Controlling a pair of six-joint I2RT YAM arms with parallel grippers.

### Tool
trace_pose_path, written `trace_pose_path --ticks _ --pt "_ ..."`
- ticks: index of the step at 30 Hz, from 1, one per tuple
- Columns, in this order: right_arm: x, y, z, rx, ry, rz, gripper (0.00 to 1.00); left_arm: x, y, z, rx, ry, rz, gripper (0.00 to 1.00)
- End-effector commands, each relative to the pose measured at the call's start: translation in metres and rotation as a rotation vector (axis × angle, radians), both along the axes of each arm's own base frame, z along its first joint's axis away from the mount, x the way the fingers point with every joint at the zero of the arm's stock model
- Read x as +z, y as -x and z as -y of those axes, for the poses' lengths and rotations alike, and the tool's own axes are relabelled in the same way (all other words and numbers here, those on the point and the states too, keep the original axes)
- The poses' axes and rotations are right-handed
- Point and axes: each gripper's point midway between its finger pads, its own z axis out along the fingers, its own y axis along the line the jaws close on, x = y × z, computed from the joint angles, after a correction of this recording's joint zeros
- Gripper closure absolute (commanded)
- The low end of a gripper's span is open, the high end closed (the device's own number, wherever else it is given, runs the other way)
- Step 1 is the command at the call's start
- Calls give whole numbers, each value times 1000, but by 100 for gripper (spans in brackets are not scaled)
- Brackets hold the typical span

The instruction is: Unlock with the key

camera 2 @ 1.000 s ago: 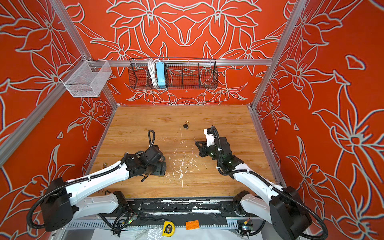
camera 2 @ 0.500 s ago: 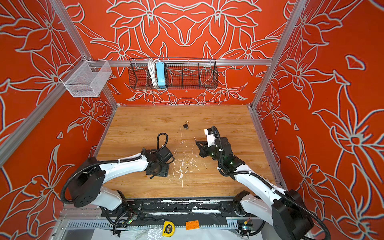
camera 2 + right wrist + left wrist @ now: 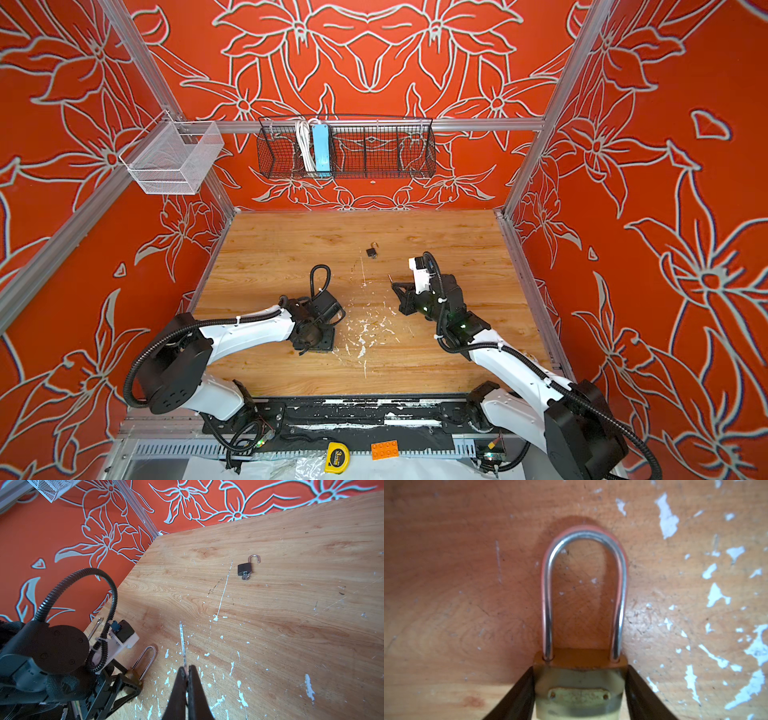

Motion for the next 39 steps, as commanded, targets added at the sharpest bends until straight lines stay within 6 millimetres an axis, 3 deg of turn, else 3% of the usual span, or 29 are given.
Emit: trace_pose_path --ticks 1,5,9,14,17,20,24,29,34,37,39 --pt "1 -2 1 -7 9 7 100 -21 8 -10 17 -15 -43 42" --pt "1 -2 4 -14 17 13 100 -17 2 0 3 21 -37 56" --pt "-1 -3 3 -14 23 16 100 6 -22 26 -24 103 28 63" --pt "-3 -3 2 -9 7 46 100 67 -71 63 -63 229 219 63" --pt "0 -1 1 2 -9 83 100 116 -105 87 -97 325 379 65" --pt "-2 -1 4 -8 -8 109 100 159 -133 98 -90 420 559 77" --pt "-7 -4 2 -4 -1 112 100 191 -154 95 -48 532 777 99" --pt "-20 -9 -7 24 -22 87 100 192 -148 82 24 663 937 100" --pt "-31 -10 -20 67 5 46 100 175 -134 57 184 677 892 100" --pt "-35 -9 -26 84 19 53 100 169 -131 41 307 747 950 100" --pt "-35 -8 -29 91 21 54 100 169 -130 41 330 810 977 100"
